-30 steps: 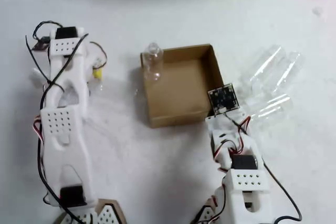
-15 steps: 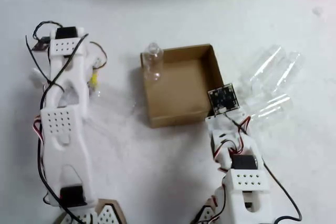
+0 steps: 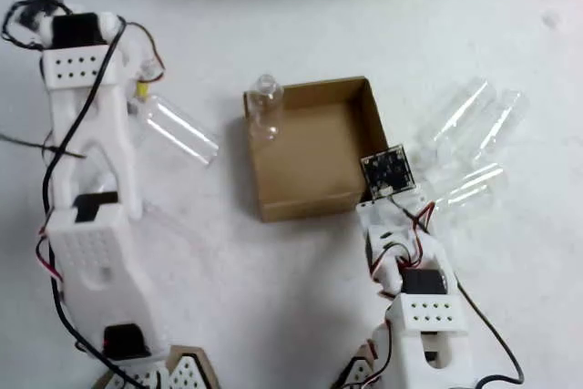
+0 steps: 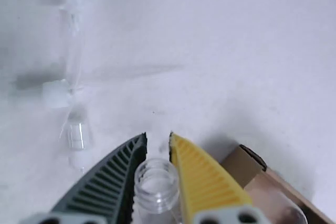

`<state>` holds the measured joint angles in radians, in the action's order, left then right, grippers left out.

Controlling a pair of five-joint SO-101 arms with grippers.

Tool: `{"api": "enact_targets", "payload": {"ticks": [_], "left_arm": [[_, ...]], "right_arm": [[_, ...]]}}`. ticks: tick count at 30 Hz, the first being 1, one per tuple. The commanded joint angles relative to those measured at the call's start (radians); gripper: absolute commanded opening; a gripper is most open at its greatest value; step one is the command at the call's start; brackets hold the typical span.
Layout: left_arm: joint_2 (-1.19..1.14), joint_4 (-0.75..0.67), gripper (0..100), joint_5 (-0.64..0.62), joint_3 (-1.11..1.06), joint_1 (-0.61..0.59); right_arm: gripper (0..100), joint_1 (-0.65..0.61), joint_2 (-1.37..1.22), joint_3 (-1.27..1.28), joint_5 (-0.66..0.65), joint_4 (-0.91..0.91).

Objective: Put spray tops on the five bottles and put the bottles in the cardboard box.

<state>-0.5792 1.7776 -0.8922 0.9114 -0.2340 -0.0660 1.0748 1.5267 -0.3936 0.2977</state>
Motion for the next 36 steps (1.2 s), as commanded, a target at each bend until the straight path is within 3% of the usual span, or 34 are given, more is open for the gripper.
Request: {"api": "enact_targets", "payload": {"ticks": [1, 5, 19, 28, 36], "left_arm": [[0.173, 0.012, 2, 0.250, 0.018, 0.044], [0.292, 0.012, 2, 0.416, -0.029, 0.111], [0.894, 0.002, 2, 0.675, -0.359, 0.386], [1.095, -0.051, 2, 0.704, -0.489, 0.601], [1.234, -0.295, 2, 0.698, -0.744, 0.711]], "right_arm": [[1.5, -0.015, 0.002, -0.005, -0.003, -0.015], [1.5, -0.008, 0.004, -0.005, -0.003, -0.015], [1.5, -0.001, 0.007, -0.005, -0.003, -0.015], [1.5, 0.071, 0.007, -0.011, 0.006, -0.016], [1.5, 0.105, 0.008, -0.017, 0.008, -0.016]]}}
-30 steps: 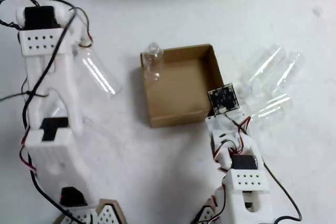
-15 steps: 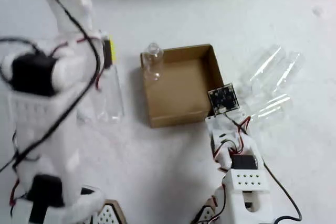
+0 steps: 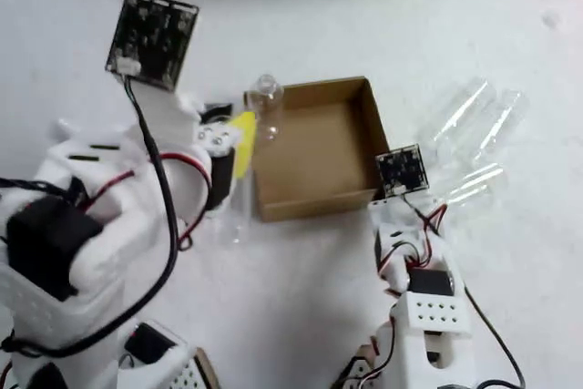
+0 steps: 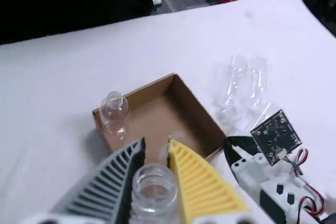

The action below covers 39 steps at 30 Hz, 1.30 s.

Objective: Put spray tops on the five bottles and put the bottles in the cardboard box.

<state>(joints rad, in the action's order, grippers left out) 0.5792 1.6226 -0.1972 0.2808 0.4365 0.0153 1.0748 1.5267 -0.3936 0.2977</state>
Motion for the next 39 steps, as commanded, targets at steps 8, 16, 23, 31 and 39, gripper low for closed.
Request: {"api": "enact_targets", "payload": {"ticks": [8, 16, 23, 31, 39], "left_arm": [[0.183, -0.657, 2, 0.008, -0.546, 0.056], [0.186, -1.232, 2, 0.006, -0.848, 0.070], [0.018, -1.619, 2, 0.087, -0.991, 0.088], [-0.384, -1.981, 2, 0.124, -0.922, 0.021], [-0.628, -2.117, 2, 0.250, -0.848, 0.018]], "right_arm": [[1.5, 0.139, 0.008, -0.048, 0.169, -0.016], [1.5, 0.150, 0.008, -0.049, 0.183, -0.016], [1.5, 0.153, 0.008, -0.044, 0.187, -0.045], [1.5, 0.148, 0.007, -0.044, 0.189, -0.050], [1.5, 0.148, 0.007, -0.044, 0.187, -0.050]]}}
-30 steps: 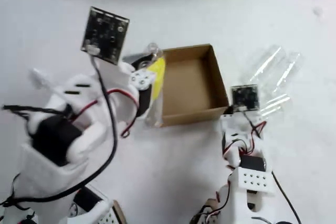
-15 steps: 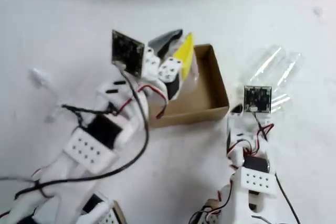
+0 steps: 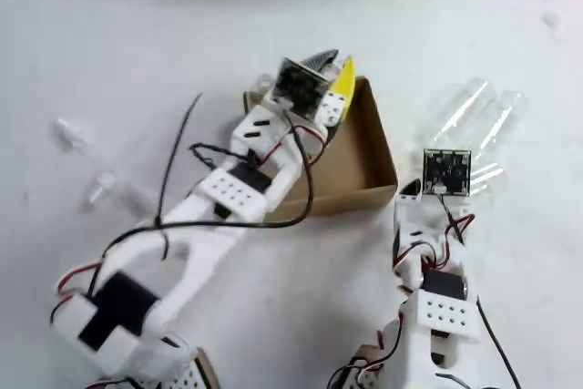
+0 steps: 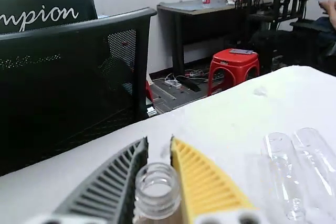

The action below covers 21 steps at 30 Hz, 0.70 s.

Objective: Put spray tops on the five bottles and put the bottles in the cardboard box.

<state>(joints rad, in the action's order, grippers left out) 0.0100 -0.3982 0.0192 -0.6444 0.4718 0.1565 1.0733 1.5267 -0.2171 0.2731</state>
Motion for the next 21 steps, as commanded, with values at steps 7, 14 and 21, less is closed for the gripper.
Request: {"api": "enact_targets", "payload": {"ticks": [7, 14, 21], "left_arm": [[-0.231, -0.123, 2, 0.026, 0.184, -0.067], [-0.282, -0.123, 2, 0.025, 0.198, -0.088], [-0.291, -0.120, 2, 0.025, 0.198, -0.101]], "right_arm": [[1.5, 0.005, 0.008, -0.044, 0.011, -0.025], [1.5, 0.005, 0.008, -0.044, 0.011, -0.025], [1.5, -0.022, 0.005, -0.044, 0.005, -0.025]]}}
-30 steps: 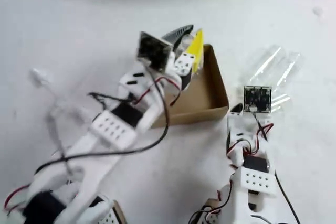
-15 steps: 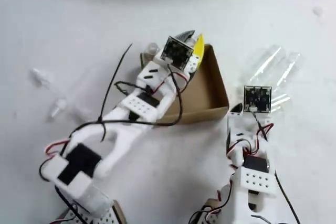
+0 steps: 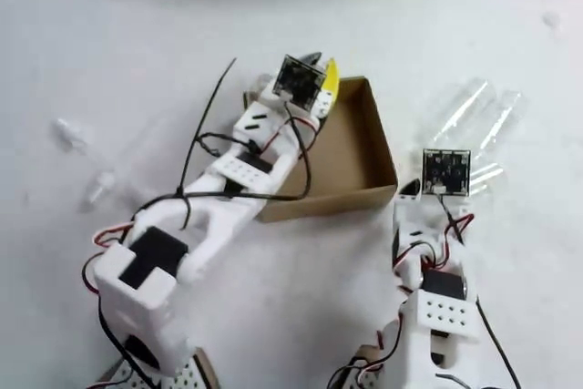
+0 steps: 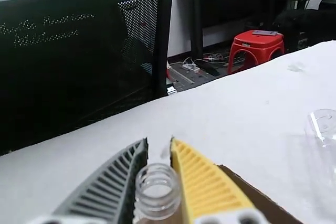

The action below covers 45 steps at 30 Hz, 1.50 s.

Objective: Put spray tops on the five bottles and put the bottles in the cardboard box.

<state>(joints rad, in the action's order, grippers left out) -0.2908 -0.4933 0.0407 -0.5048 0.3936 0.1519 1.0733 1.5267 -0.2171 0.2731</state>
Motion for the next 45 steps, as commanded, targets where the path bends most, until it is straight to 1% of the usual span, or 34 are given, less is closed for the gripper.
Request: {"api": "enact_targets", "payload": {"ticks": [1, 13, 18, 34, 37, 40, 45], "left_arm": [[0.010, -0.023, 2, 0.003, 0.058, -0.024], [0.008, -0.020, 2, 0.003, 0.058, -0.031], [0.008, 0.052, 2, 0.003, 0.060, -0.031], [0.010, 0.055, 2, -0.005, 0.060, -0.041], [0.010, 0.057, 7, -0.068, 0.061, -0.039], [0.010, 0.060, 12, -0.081, 0.060, -0.039], [0.019, 0.112, 11, -0.086, 0.068, -0.047]], "right_arm": [[1.5, -0.018, 0.005, -0.044, 0.005, -0.025], [1.5, -0.019, 0.004, -0.044, 0.005, -0.025], [1.5, -0.019, 0.004, -0.044, 0.005, -0.025], [1.5, -0.021, 0.002, -0.044, 0.005, -0.025], [1.5, -0.021, 0.002, -0.044, 0.005, -0.025], [1.5, -0.021, 0.002, -0.044, 0.005, -0.025], [1.5, -0.021, 0.002, -0.044, 0.005, -0.025]]}}
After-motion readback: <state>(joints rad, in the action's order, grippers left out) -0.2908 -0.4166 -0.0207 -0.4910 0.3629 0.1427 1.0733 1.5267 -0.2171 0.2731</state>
